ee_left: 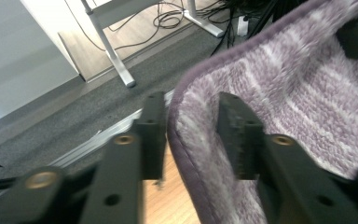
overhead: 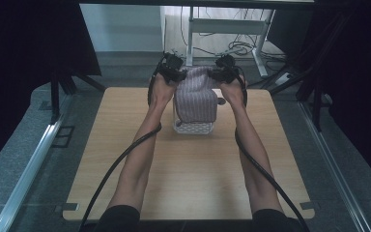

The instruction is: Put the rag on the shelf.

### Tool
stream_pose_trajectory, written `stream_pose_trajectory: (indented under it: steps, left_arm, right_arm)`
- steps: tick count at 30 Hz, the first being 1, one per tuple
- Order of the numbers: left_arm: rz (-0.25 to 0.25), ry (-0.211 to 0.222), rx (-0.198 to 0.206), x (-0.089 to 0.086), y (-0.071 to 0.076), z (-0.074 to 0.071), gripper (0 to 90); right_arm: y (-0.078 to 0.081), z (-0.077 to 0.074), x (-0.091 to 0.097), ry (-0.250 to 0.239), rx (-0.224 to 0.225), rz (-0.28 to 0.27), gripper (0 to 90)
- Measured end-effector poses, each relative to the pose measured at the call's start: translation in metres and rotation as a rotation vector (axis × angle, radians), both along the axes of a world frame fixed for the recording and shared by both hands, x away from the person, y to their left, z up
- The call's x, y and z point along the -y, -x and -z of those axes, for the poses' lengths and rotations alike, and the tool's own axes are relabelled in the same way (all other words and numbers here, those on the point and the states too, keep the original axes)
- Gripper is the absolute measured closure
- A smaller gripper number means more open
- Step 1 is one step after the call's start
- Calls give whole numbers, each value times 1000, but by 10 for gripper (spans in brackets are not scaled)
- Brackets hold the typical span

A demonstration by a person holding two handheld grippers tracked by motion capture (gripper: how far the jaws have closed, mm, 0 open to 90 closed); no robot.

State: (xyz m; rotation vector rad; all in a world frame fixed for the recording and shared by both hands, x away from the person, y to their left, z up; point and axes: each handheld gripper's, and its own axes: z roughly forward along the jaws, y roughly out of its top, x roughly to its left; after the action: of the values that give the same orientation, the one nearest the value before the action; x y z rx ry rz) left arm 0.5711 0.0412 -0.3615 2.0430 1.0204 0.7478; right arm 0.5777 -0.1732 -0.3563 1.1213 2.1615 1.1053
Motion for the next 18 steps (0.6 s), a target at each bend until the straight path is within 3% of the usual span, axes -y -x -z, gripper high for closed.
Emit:
stream_pose_trajectory:
  steps: [5,18]
  left_arm:
    - [11,70,-9,-8,4,1,466]
    - [83,119,-37,-15,17,-2,302]
  right_arm:
    - [1,4,6,-29,-14,-8,664]
    - [11,3,17,-83,-38,-28,502]
